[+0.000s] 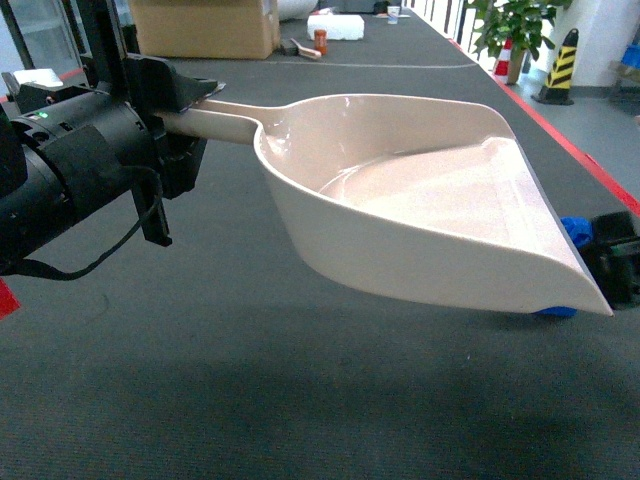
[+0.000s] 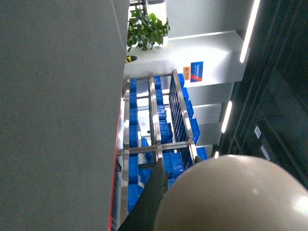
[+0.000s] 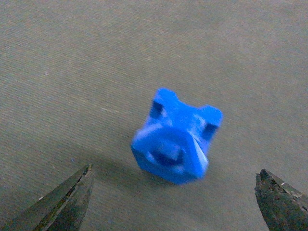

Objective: Place part in tray to right shelf

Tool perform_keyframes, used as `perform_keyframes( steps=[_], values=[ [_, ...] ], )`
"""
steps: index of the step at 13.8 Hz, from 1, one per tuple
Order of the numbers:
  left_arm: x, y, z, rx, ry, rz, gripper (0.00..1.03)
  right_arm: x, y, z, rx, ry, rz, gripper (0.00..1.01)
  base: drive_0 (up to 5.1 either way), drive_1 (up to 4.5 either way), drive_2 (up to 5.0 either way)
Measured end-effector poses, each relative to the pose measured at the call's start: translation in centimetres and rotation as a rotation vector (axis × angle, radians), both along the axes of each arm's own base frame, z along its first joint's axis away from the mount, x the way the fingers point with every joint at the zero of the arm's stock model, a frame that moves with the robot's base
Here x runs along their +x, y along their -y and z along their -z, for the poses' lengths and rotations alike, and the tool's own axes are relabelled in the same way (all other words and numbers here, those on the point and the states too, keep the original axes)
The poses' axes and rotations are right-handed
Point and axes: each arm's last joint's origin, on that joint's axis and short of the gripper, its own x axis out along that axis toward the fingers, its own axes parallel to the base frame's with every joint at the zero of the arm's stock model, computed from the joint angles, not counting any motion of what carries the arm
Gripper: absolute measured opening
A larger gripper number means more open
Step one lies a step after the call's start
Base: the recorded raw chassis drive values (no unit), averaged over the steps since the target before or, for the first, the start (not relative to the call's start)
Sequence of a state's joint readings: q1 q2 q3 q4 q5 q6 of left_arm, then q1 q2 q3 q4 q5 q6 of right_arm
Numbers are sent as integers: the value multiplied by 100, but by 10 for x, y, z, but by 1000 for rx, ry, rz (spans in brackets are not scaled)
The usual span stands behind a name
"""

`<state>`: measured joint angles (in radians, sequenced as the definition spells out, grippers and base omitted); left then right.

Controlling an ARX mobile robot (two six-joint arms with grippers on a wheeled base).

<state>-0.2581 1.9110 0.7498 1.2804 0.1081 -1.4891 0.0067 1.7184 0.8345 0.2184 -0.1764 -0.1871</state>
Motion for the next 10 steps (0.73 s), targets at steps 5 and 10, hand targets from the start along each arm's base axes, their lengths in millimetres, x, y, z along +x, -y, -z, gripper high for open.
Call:
perform_keyframes(
  steps=[5,10],
  values=[
    [0,0,0,0,0,-1,13,29,1,0,-45,-37,119,46,0,0,0],
    [0,0,0,0,0,0,13,-20,5,-118,36,298,75,46,0,0,0]
  ],
)
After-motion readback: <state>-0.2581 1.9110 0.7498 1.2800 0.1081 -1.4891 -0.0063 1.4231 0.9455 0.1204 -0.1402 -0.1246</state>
